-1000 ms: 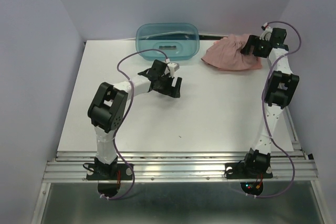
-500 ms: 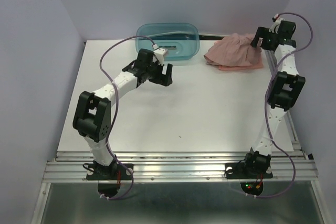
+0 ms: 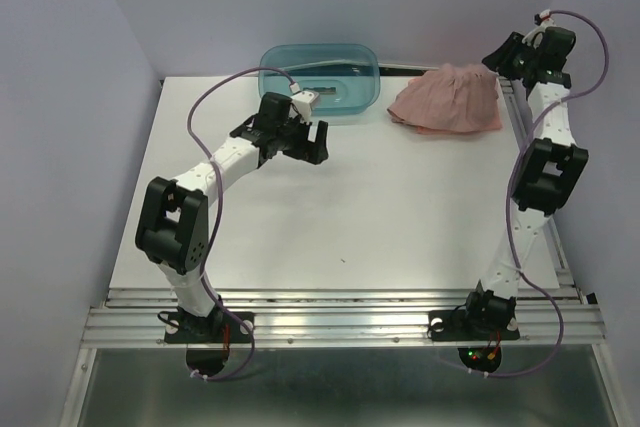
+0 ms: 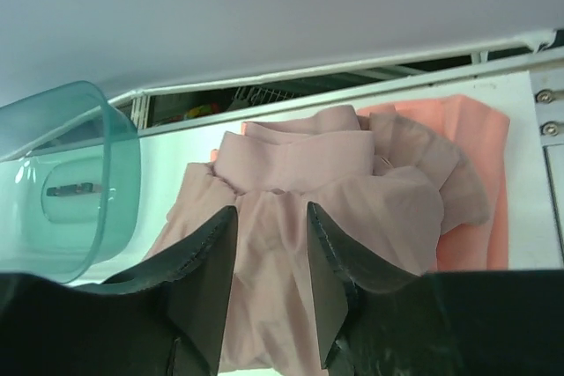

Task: Fold and stack the skirts
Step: Neatly place the folded skirt to the corner

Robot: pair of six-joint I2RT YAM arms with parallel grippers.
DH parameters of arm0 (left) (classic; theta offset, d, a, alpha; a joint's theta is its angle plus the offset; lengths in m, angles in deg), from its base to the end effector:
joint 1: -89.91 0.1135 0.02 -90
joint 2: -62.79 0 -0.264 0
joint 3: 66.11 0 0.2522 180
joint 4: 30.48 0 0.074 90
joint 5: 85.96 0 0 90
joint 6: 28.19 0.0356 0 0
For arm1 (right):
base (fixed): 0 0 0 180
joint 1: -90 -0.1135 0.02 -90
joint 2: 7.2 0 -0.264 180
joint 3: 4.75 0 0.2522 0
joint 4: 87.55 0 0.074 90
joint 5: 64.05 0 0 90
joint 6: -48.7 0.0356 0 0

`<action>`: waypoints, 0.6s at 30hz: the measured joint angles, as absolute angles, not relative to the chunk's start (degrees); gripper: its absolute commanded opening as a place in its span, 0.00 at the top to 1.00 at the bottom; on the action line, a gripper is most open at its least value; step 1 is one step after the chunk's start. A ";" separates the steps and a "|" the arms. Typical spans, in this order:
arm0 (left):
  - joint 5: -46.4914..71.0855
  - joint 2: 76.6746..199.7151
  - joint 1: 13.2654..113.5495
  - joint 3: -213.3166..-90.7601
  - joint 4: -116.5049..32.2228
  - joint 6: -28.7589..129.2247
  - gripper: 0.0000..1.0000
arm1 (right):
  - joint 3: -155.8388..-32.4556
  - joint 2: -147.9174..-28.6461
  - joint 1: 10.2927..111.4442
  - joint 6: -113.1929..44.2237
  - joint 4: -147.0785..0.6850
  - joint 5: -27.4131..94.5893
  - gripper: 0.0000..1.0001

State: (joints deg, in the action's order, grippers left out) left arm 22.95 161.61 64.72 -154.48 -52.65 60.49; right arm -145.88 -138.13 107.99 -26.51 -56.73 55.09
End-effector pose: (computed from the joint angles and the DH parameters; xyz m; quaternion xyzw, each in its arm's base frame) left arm 0.3563 -0.1803 0.2706 0.2561 0.8303 -0.2488 0.4279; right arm 0.5185 -0.1501 0.3206 0.0872 0.8039 0.1914 0.5564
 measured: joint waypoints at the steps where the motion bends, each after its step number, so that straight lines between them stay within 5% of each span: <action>1: 23.13 161.66 64.94 -154.52 -52.65 60.47 0.01 | -145.64 -139.07 107.86 -25.90 -57.19 55.07 0.55; 11: 23.98 162.49 67.69 -155.11 -52.76 60.27 0.01 | -146.34 -151.16 106.42 -25.51 -58.74 52.12 0.37; 17: 25.07 162.69 70.14 -156.34 -53.26 59.99 0.01 | -148.00 -153.00 106.29 -26.53 -59.27 51.88 0.14; 18: 25.34 162.69 70.49 -156.73 -53.48 60.03 0.01 | -148.11 -152.74 106.29 -26.78 -59.31 51.95 0.04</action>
State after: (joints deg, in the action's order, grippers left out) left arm 25.34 162.69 70.49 -156.73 -53.48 60.03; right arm -148.11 -152.74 106.29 -26.78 -59.31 51.95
